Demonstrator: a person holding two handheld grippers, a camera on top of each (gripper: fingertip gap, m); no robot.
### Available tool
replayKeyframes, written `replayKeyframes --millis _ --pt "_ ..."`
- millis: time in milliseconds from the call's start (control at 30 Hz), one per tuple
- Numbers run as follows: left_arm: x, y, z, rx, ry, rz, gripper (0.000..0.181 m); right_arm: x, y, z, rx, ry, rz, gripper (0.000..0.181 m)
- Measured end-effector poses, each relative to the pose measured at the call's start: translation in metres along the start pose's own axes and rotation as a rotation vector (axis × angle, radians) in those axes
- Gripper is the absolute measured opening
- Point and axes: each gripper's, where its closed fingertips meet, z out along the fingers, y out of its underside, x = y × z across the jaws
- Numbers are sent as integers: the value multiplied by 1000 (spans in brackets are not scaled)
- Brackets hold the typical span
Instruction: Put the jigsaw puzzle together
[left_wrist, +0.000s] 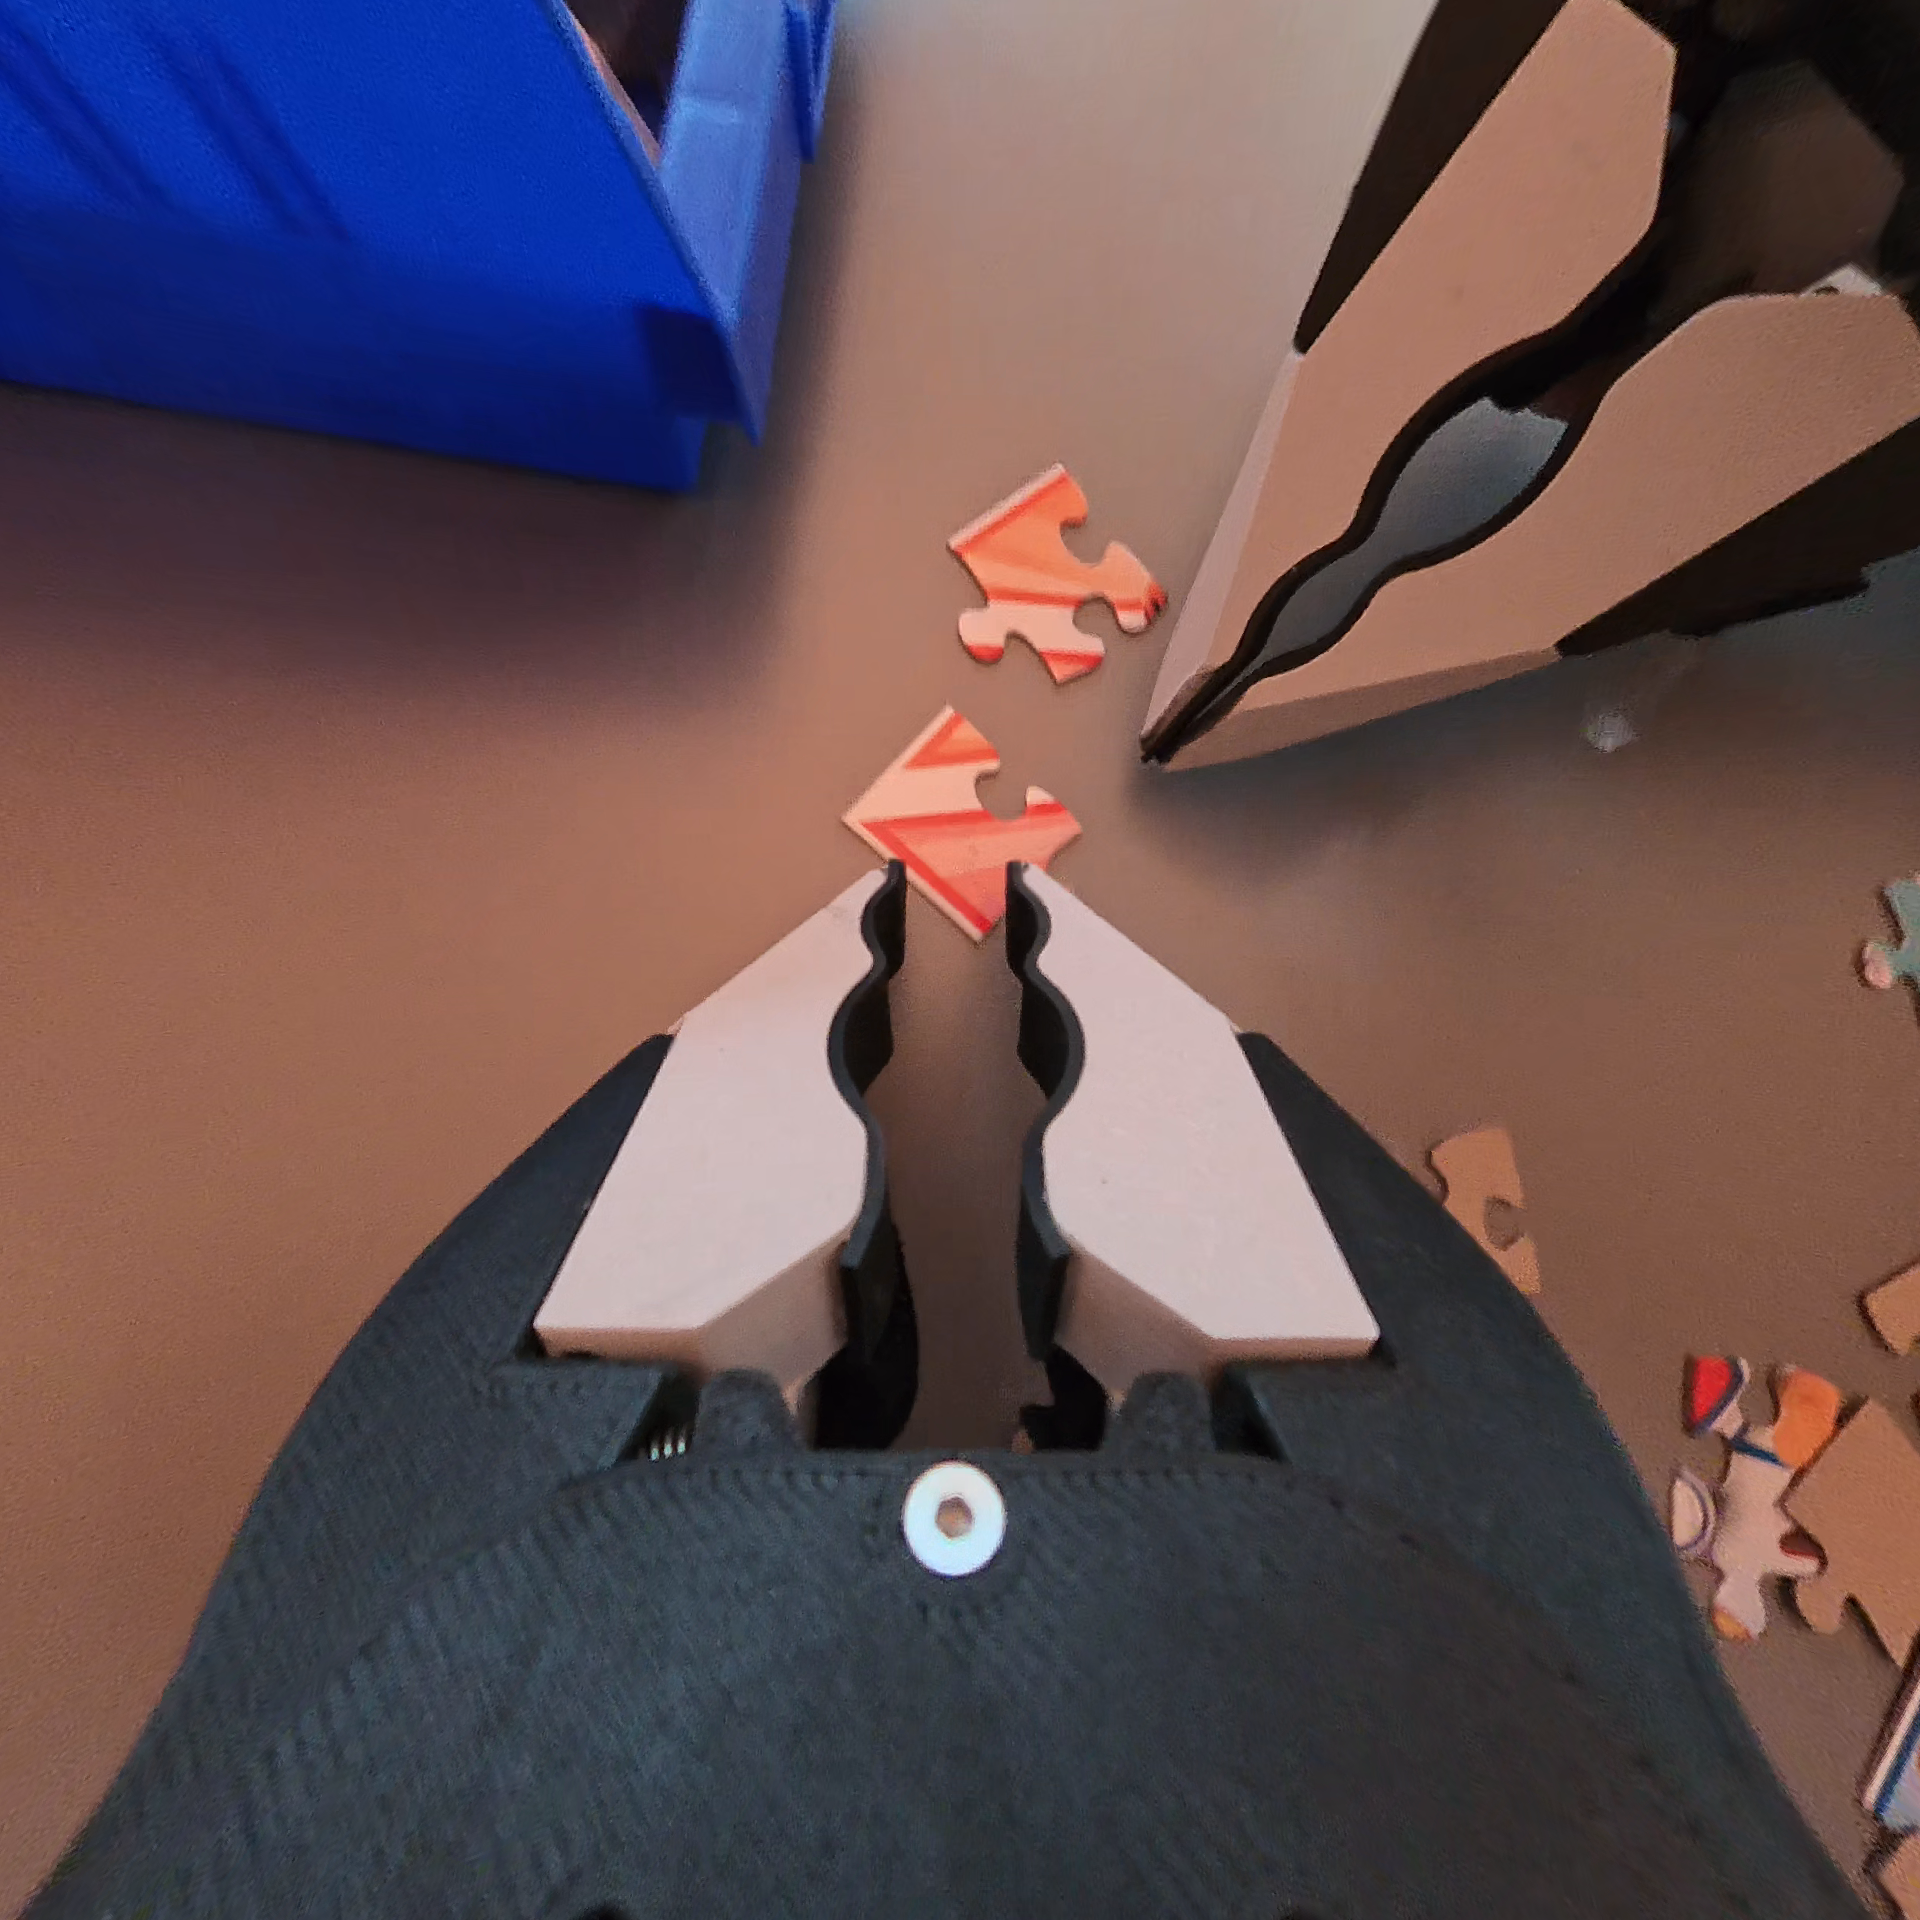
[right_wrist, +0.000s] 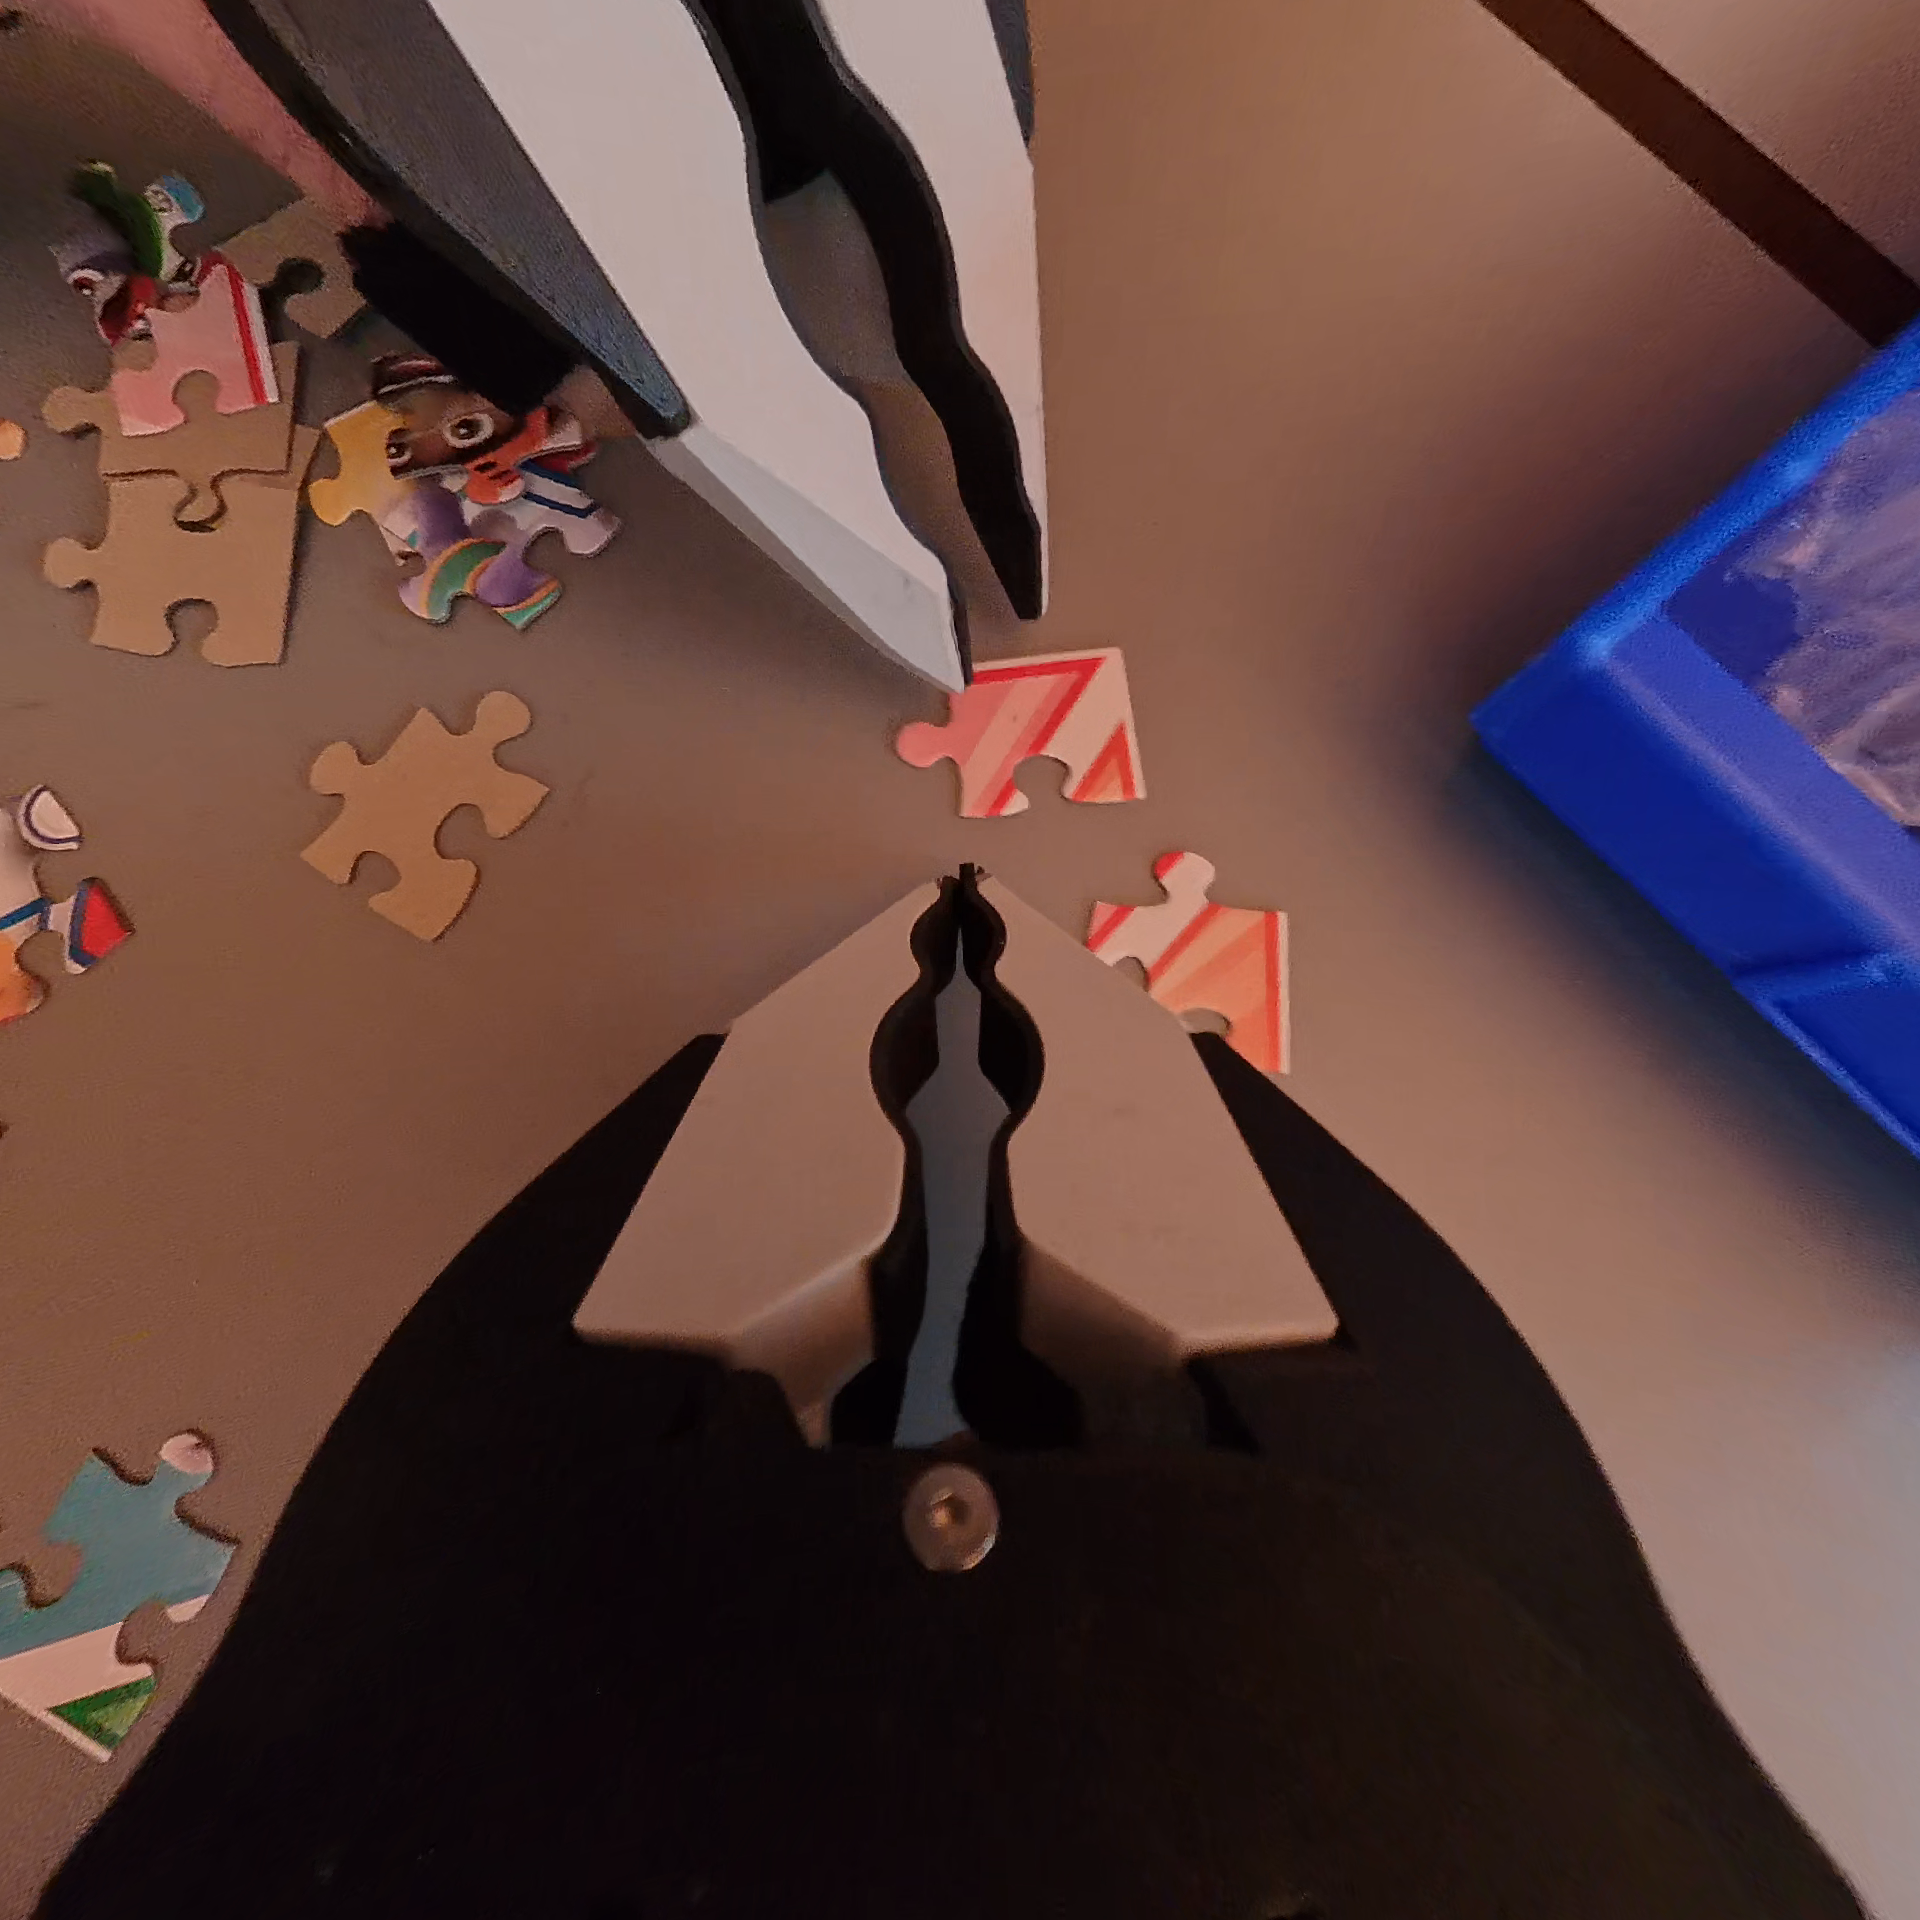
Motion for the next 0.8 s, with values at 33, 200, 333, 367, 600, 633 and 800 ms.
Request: replayKeyframes --millis 33,200,333,367,600,633,800 --pt "-1 -4 0 17 -1 -12 18 7 2 -3 -2 29 14 2" --pt "-5 1 12 -41 -26 -13 19 35 22 -10 -64 128 104 53" --pt "-4 -1 14 -16 -11 -36 17 39 21 -6 -41 112 162 44" --pt "-4 -1 14 -12 -9 -38 17 40 20 -5 -32 111 151 38" --pt "-2 -2 15 -17 -12 -29 17 38 18 -3 -4 65 124 35" --pt "-2 -2 15 -16 -12 -29 17 36 18 -4 -3 48 119 25" --pt "-2 -1 14 0 -9 -42 15 29 19 -5 -14 25 94 25"
